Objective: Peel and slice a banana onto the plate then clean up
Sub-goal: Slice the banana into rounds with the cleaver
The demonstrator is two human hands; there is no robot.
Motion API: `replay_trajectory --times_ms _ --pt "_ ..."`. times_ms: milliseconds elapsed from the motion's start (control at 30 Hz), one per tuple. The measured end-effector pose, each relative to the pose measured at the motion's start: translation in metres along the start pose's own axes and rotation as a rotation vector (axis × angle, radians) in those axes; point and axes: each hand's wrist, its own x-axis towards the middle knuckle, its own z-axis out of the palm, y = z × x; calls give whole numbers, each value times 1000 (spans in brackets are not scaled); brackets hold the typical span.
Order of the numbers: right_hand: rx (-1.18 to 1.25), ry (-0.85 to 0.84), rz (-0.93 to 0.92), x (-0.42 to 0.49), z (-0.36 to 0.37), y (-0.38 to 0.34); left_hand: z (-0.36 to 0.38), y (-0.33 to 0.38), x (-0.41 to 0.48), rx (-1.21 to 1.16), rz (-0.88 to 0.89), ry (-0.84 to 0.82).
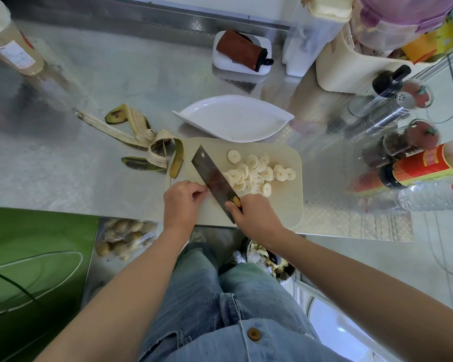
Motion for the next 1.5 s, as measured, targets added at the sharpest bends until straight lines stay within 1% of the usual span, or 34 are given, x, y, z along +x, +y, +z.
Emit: replay_trajectory --times_ms 233,467,633,800,1200,1300,1500 --pt "-18 -30 19 2 9 -3 1 -1 1 21 10 -10" --pt "47 36 -9 0 3 5 1 -2 1 5 0 -8" --pt "25 23 -35 0 2 4 1 -2 1 16 -7 -9" --pt "39 35 -21 1 3 4 1 -2 1 -12 -23 -12" --pt "-9 -32 2 2 9 -2 1 -2 2 12 -10 -26" --pt "20 -18 4 2 9 1 1 -2 2 23 -3 -12" --pt "56 25 -22 1 3 6 2 1 0 10 -50 5"
